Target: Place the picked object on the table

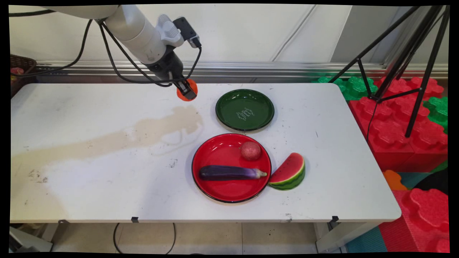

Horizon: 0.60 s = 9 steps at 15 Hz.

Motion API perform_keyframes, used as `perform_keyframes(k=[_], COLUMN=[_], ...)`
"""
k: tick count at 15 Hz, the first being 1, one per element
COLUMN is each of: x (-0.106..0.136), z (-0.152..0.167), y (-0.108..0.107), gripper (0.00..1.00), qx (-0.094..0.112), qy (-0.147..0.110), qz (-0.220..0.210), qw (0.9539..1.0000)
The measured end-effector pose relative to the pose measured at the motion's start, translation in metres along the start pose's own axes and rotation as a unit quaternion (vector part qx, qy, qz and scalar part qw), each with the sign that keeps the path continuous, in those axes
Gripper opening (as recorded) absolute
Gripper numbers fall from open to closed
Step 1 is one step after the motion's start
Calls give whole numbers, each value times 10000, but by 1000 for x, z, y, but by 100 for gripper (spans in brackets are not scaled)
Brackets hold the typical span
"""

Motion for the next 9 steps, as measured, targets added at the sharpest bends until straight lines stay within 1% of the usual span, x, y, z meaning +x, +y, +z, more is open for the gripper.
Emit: perform_keyframes(k=[4, 9], x=[-2, -1], z=[24, 67], y=[-16, -30], gripper=[0, 0], qx=[74, 48], qy=[-178, -386], qz=[1, 89], qw=[9998, 9992])
